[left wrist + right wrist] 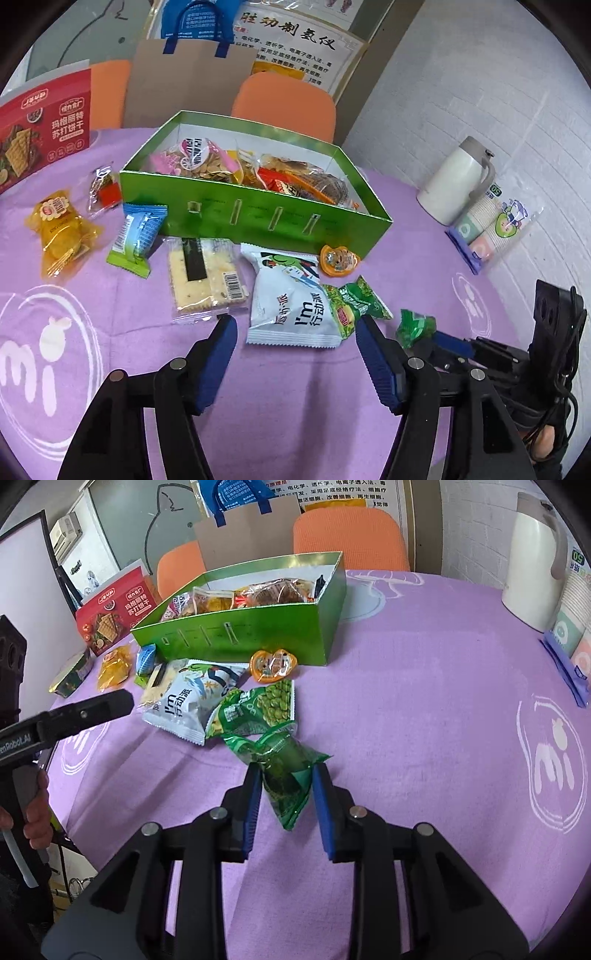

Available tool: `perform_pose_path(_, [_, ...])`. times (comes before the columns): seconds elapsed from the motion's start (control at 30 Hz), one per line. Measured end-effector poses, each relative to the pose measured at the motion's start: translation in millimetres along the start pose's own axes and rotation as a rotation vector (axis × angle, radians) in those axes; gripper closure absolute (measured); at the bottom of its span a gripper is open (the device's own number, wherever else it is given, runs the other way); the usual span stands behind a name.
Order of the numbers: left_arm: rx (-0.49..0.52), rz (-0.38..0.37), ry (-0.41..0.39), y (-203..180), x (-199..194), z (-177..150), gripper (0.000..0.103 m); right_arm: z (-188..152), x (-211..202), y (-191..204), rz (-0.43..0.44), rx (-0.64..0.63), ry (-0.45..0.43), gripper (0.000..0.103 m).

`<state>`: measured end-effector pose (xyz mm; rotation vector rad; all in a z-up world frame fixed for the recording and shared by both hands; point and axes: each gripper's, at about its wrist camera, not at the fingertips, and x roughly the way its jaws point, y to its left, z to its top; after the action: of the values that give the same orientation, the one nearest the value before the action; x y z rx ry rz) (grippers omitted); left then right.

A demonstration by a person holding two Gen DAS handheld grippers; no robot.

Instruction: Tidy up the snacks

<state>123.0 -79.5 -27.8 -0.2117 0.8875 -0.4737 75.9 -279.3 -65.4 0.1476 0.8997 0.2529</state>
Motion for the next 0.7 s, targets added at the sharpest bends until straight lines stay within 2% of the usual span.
perform_pose_path(0.13, [0.049,0.029,0.029,-9,25,8,0.035,-5,-4,-1,0.004,0.014,0.000,0.072])
perform_pose_path(0.27, [0.028,0.023,0.070,-5,43,10,0.037,-7,-9,-3,0.006,0.025,-0.005,0.070])
perform_pose_path(0.33, [0.032,0.027,0.084,-4,48,8,0.056,-8,-9,-5,0.005,0.031,-0.004,0.068])
perform_pose_path(0.37, [0.040,0.019,0.092,-3,50,7,0.062,-8,-9,-5,0.003,0.033,-0.003,0.067])
perform_pose_path(0.4, [0.046,0.016,0.095,-2,50,6,0.077,-8,-8,-6,0.003,0.036,-0.001,0.066])
perform_pose_path(0.43, [0.047,0.003,0.095,-2,48,5,0.084,-8,-8,-6,0.006,0.040,0.000,0.066])
perform_pose_path(0.53, [0.034,-0.038,0.089,3,34,3,0.098,-9,-6,-5,0.010,0.043,0.003,0.065])
perform_pose_path(0.7, [0.044,-0.045,0.072,12,1,-12,0.099,-11,-7,0,0.014,0.031,0.003,0.057])
